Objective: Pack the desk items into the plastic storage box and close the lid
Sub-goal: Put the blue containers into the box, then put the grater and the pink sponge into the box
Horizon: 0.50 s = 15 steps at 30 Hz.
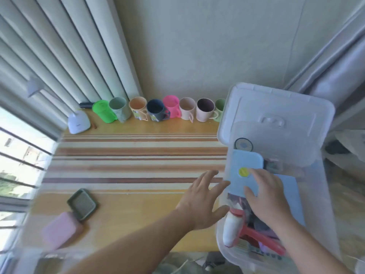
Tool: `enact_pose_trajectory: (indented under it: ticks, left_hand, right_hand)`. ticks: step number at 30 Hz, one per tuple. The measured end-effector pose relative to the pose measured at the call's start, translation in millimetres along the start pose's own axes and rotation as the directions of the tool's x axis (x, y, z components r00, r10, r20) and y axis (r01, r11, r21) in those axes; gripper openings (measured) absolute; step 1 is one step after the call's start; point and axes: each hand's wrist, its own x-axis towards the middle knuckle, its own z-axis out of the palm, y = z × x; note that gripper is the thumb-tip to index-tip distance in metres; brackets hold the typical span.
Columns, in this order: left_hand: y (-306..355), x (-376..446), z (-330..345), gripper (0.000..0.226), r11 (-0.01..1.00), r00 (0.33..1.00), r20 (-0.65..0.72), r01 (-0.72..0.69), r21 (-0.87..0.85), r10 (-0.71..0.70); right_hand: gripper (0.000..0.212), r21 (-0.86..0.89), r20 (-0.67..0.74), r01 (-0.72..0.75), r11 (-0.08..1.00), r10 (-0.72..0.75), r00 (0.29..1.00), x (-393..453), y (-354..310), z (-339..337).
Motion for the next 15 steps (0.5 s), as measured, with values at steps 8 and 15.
enact_pose_trajectory:
  ticks: [8,15]
  left_hand:
    - [-170,-130,-66,0.054,0.849,0.835,-0.160,0.505,-0.154,-0.526]
    - [-266,-277,-91,0.051,0.598,0.519,-0.345,0.780,-0.182,-0.782]
  right_hand:
    - [0.036,0.093,-0.049,0.437,0.895,-0.434,0.899,32,-146,64]
    - [0.044,0.212,0.406,0.534,0.819,-0.570,0.714,34,-299,184]
